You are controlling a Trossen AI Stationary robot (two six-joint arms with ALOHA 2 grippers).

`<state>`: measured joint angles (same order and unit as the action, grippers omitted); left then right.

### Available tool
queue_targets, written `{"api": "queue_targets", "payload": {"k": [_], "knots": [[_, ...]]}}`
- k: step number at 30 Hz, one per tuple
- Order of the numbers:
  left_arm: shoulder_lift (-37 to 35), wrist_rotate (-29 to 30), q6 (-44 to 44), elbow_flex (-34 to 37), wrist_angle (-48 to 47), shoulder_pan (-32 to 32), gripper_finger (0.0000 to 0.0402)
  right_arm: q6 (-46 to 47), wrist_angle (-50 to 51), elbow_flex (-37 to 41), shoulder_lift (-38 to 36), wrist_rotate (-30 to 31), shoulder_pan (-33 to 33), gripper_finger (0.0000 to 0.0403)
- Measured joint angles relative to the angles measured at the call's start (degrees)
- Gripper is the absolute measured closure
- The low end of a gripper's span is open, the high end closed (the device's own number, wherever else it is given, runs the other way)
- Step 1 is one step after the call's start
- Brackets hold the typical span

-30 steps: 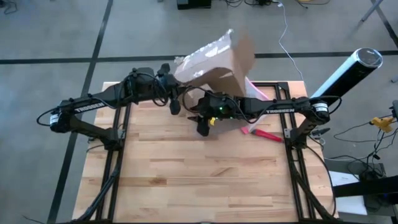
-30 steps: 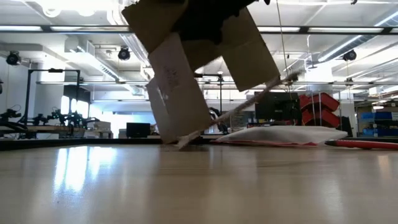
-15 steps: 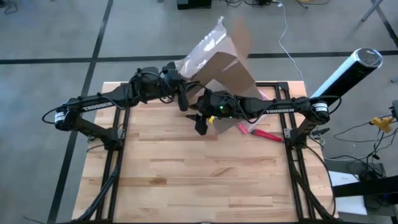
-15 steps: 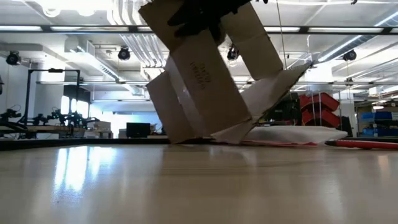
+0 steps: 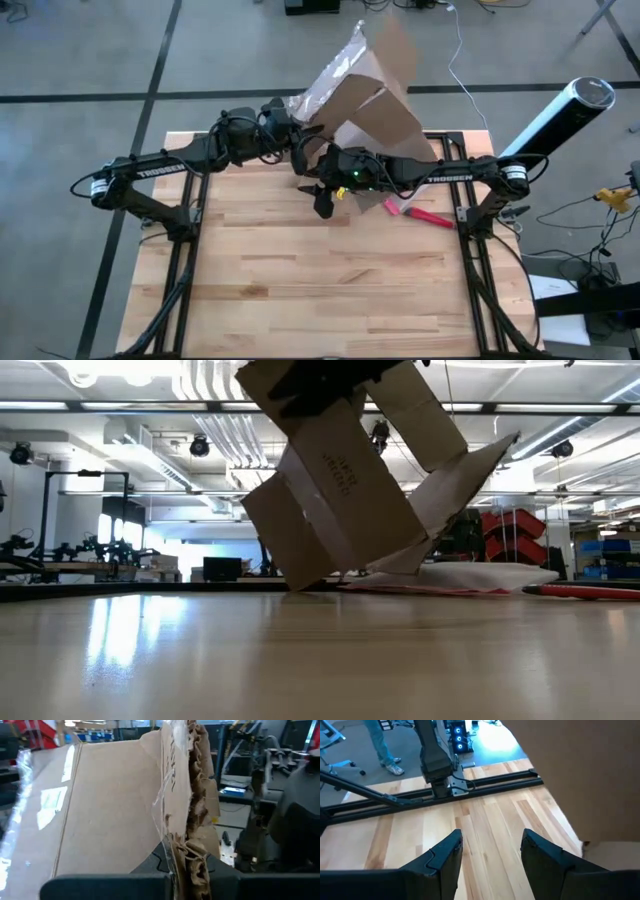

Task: Unpack boxes
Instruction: Break down the cardboard box

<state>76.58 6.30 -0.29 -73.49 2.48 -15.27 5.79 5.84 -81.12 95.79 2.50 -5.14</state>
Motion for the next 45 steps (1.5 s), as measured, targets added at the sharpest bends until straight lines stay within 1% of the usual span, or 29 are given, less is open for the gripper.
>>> {"api": "queue_targets", "payload": {"k": [5,9,18,25,29,34,37,40,42,45], "knots": [[0.01,1.06,0.22,0.0,2.59,-0.2,0.0402,-0.22,-1.8,0.0,0.0,0.0,0.17,0.0229],[0.01,2.27,0.24,0.0,2.89,-0.22,0.0402,0.21,-1.88,0.0,0.0,0.0,0.41,0.0229],[0.02,2.28,-0.23,0.01,5.14,-0.27,0.0402,0.21,-1.9,0.0,0.0,-0.02,1.13,0.0229],[0.0,2.28,-0.25,0.0,5.07,-0.37,0.0402,-0.18,-1.87,0.0,-0.02,0.02,2.4,0.0229],[0.0,2.29,0.96,0.0,4.55,-0.39,0.0402,-3.15,0.45,-1.47,-0.42,0.04,3.62,0.023],[0.0,2.29,1.53,0.0,3.93,-0.39,0.0402,-11.41,7.21,-7.91,-0.85,0.59,5.36,0.024],[-0.02,2.26,1.64,0.0,3.54,-0.43,0.0402,-13.93,12.14,-11.55,-0.85,3.52,5.88,0.025],[-0.02,2.19,1.62,0.0,3.22,-0.44,0.0402,-14.35,16.92,-14.55,-0.94,8.44,5.78,0.0261],[-0.07,2.19,1.6,0.01,3.06,-0.48,0.0402,-13.07,21.69,-16.45,-0.96,15.61,5.59,0.0268],[-0.11,2.19,1.58,0.01,2.98,-0.48,0.0402,-10.67,29.83,-18.15,-0.96,29.85,5.29,0.0278]]}}
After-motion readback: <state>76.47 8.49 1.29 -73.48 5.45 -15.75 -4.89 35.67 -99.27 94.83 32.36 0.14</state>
